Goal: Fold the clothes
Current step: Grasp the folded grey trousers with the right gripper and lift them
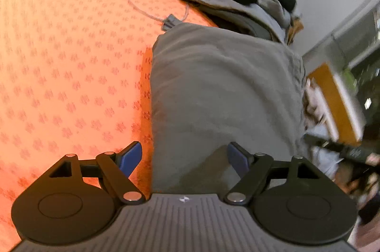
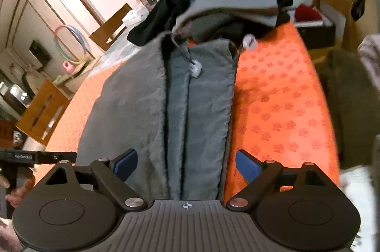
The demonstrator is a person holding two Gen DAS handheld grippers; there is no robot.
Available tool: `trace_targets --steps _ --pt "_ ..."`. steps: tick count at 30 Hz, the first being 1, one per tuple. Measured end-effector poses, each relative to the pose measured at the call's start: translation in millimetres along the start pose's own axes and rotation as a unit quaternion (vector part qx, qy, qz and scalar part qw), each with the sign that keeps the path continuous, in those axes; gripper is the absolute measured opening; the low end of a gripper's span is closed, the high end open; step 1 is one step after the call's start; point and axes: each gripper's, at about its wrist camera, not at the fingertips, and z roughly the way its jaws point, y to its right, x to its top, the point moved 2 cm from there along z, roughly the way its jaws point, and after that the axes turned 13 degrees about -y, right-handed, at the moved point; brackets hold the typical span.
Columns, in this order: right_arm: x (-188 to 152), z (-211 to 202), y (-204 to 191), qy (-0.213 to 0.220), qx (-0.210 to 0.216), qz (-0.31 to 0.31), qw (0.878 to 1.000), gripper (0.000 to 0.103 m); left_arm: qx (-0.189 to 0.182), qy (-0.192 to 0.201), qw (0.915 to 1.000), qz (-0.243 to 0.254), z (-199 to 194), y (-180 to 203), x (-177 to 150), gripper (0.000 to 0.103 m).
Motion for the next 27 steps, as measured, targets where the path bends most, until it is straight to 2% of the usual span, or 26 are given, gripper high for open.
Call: trace_targets --steps 2,7,15,20,23,25,27 --pt "4 11 5 -0.012 0.019 -0.002 1.0 0.092 -0.014 0.007 0.9998 -0.013 1 -3 2 0.084" --pt "14 27 4 -0.024 0.061 -0.009 0.998 0.097 -0.02 0.016 0.9996 -0.013 7 -6 2 0.085" --pt "22 44 0 -0.039 0.083 -0.016 0.996 0.098 -0.044 0.011 0.9988 -0.015 19 -9 3 0.088" --pt "23 52 -4 -0.045 0.081 -0.01 0.996 0.092 -0.059 0.003 0.9982 -0.004 30 1 4 0.093" --pt "23 49 -4 -0.041 0.092 0.002 0.995 0.074 -0.056 0.012 0.9984 0.003 28 10 3 0.084" --pt "25 42 -3 -0.035 0.106 0.018 0.994 0.05 -0.045 0.023 0.9986 0.018 21 19 1 0.075" --pt "29 35 -5 -0.032 0.12 0.032 0.992 0.04 -0.036 0.032 0.9984 0.03 12 27 -1 0.071"
